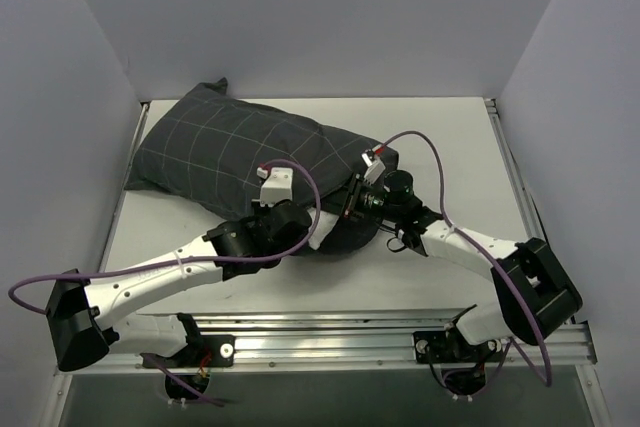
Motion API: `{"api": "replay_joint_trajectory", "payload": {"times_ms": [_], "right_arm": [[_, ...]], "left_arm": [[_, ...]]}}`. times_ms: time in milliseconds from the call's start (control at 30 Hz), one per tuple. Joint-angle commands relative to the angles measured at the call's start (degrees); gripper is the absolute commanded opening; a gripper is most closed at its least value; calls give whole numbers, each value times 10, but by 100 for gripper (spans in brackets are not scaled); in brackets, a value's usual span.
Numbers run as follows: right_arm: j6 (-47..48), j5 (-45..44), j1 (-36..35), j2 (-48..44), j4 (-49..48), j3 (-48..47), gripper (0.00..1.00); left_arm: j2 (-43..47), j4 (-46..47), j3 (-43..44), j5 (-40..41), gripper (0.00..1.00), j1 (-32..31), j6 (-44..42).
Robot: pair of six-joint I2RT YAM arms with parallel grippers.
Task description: Remove the pillowcase from the pillow
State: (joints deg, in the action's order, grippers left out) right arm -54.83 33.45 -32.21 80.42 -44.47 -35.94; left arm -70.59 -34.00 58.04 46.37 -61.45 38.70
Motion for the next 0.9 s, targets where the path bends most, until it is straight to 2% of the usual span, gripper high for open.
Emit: {"api": "replay_joint_trajectory", "payload": {"times_ms": [0,133,200,300,367,467,600,733,867], "right_arm": [[14,-1,14,-72,52,-60,0],[52,-24,32,-103,147,-101,0],[71,-38,40,-105,175,-122,0],[86,-59,39,-90,192,-146,0],[85,-64,42,-76,195,-160,0],[86,-66,45,-62,212,-202,0],[90,-84,54,-50,252,-268,0],[88,-84,46,-47,280,-300,0],[87,-51,45,-61,323,-298,0]], "left_arm": [[0,-43,-34,64,2,32,35],[6,-2,-42,42,2,32,18],[28,14,-50,-12,2,27,-12],[86,66,-72,-60,2,-2,-54],[127,142,-93,-100,2,-38,-99],[129,168,-121,-145,2,-47,-97],[83,155,-125,-137,2,-47,-72],[49,172,-126,-61,2,-36,-42],[13,168,-114,31,2,20,1]]}}
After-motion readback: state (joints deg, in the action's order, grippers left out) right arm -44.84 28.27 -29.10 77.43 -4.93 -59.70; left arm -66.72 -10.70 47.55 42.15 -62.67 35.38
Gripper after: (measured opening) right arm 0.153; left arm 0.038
